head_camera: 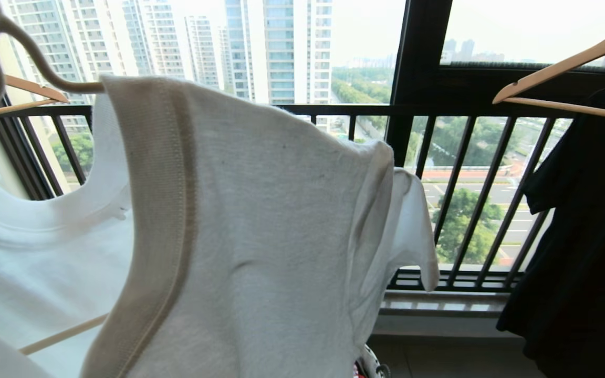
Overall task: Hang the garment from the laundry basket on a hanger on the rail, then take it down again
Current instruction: Hang the clothes rack on the clothesline
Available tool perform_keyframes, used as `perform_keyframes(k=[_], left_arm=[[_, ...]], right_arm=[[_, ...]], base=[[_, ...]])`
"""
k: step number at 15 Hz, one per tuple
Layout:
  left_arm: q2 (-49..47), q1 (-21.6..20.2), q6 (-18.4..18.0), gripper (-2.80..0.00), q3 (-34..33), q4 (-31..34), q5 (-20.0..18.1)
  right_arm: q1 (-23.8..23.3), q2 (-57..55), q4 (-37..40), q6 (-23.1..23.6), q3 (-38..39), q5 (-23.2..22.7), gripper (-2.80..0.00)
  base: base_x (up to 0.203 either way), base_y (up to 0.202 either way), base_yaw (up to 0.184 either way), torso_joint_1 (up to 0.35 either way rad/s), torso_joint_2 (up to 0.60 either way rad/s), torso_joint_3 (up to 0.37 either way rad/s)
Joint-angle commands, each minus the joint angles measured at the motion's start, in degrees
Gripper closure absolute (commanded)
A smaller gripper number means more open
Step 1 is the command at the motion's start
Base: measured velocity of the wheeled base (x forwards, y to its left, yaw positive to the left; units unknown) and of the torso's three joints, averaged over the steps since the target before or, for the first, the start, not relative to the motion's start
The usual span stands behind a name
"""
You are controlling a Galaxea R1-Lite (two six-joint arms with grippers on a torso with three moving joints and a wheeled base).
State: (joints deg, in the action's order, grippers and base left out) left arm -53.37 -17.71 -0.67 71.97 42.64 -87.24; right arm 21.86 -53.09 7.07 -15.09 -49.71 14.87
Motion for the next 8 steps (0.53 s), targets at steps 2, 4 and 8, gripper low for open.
perform_keyframes(k=[2,4,8], left_arm=[[1.4,0.0,0.4,0.00,-0.5,0.1,-0.4],[1.4,0.0,0.3,0.00,-0.4,0.0,-0.4],[0.4,1.7,0.1,0.00,-0.4,-0.1,-0.4]], right_arm=[[0.0,0.1,0.0,0.0,0.1,0.2,0.00],[0.0,-0.1,0.1,0.0,0.1,0.2,0.00],[0.0,-0.5,0.1,0.0,0.3,0.2,0.00]], base=[[0.000,0.000,0.000,0.244,-0.56,-0.310],[0.000,0.000,0.000,0.257,-0.58,-0.320],[0.000,0.000,0.000,0.267,-0.59,-0.321]])
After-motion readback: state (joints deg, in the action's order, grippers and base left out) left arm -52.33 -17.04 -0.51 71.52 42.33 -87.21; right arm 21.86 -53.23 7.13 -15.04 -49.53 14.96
